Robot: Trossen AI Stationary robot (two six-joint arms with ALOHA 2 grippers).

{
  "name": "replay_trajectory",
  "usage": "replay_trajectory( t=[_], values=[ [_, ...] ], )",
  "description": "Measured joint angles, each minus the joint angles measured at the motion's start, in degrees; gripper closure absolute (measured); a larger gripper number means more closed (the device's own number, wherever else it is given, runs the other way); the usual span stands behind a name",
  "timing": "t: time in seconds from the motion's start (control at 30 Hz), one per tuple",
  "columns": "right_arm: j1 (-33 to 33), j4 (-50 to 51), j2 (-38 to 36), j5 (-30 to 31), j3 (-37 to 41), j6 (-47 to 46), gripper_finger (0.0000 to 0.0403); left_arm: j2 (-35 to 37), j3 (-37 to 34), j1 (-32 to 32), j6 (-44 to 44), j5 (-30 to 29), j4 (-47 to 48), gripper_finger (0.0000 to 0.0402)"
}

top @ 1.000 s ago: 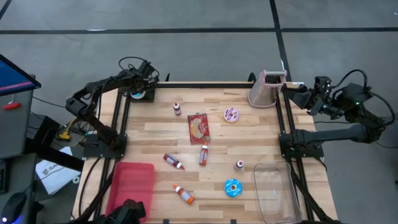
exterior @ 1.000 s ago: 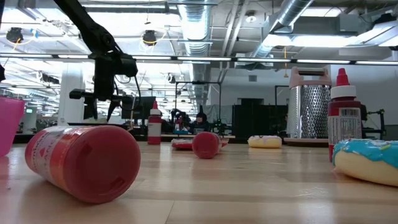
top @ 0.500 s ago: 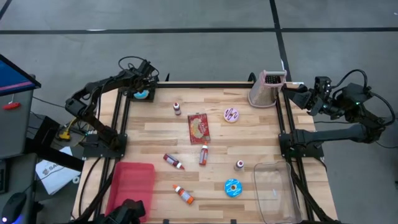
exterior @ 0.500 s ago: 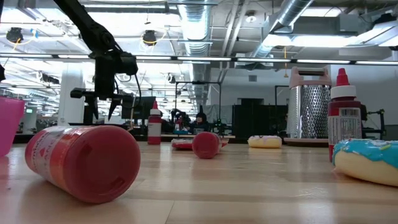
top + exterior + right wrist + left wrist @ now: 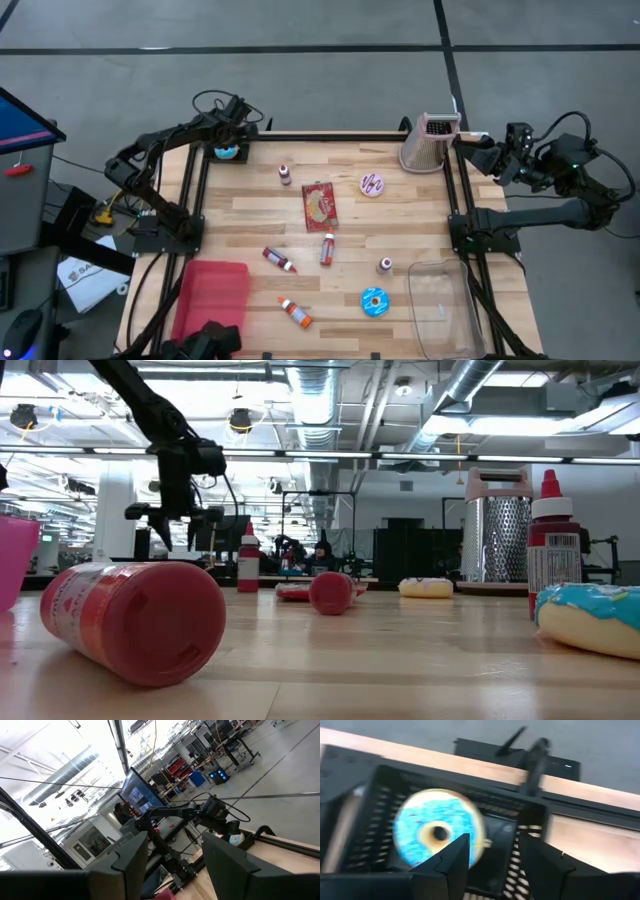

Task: Pick & Place Food Item
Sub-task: Put the purple donut into the black bin

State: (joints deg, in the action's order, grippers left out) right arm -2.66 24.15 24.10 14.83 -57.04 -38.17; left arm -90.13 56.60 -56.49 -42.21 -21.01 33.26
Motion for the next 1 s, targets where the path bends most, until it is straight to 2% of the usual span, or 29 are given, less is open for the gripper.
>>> replay_trajectory(
  t=[0.1, 0.5, 1.0],
  values=[
    [0.00, -0.64, 0.00, 0.01, 0.00, -0.21, 0.0223, 0.00, 0.00, -0.55, -0.29, -1.58, 1.61, 0.0238],
    [0.00, -0.64, -0.02, 0.22, 0.00, 0.00, 0.0223, -0.09, 0.00, -1.35, 1.31, 0.26, 2.39, 0.0238],
    [0.00, -0.64, -0.02, 0.22, 0.00, 0.03, 0.0223, -0.13, 0.00, -0.79, 0.06, -2.54, 7.44, 0.0238]
  ],
)
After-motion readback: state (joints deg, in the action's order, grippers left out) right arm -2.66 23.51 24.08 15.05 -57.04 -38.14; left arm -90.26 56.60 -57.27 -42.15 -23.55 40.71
